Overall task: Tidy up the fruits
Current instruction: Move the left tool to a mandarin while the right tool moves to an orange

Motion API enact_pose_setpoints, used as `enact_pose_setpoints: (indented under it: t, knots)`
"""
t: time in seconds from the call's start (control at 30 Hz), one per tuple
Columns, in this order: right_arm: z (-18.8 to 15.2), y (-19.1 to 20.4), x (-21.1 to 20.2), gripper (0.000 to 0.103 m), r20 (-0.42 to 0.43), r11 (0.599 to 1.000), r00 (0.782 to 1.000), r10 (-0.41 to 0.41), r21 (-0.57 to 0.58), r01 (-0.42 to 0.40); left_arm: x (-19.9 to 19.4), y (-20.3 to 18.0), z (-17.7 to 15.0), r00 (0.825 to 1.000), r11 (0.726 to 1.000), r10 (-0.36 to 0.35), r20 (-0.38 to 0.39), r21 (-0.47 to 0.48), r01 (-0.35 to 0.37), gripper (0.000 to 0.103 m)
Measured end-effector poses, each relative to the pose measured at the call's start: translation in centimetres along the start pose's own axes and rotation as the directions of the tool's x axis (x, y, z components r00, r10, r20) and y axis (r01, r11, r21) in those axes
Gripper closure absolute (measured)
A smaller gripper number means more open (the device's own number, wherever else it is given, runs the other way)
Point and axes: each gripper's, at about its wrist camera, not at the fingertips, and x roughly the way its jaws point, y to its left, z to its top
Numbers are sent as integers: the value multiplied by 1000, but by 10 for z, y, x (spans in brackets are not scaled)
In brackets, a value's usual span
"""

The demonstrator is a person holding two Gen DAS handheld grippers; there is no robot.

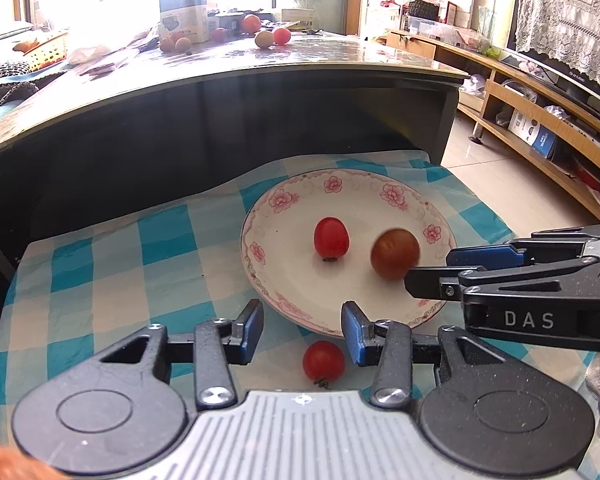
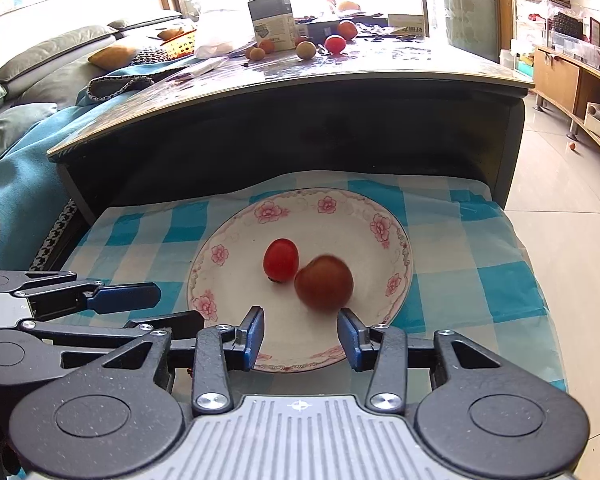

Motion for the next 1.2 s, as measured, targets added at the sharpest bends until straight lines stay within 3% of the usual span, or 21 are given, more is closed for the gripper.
enact_pose_setpoints:
  t: [0.67,1.2]
  knots:
    - [-29,40,-27,59,-69,991,994,82,-101,-89,-52,35,-41,999,999,14,-34,-41,-15,52]
    - [-68,54,-36,59,-182,978,976,123,-147,-150,-54,47,-87,991,999,-14,-135,38,19,51]
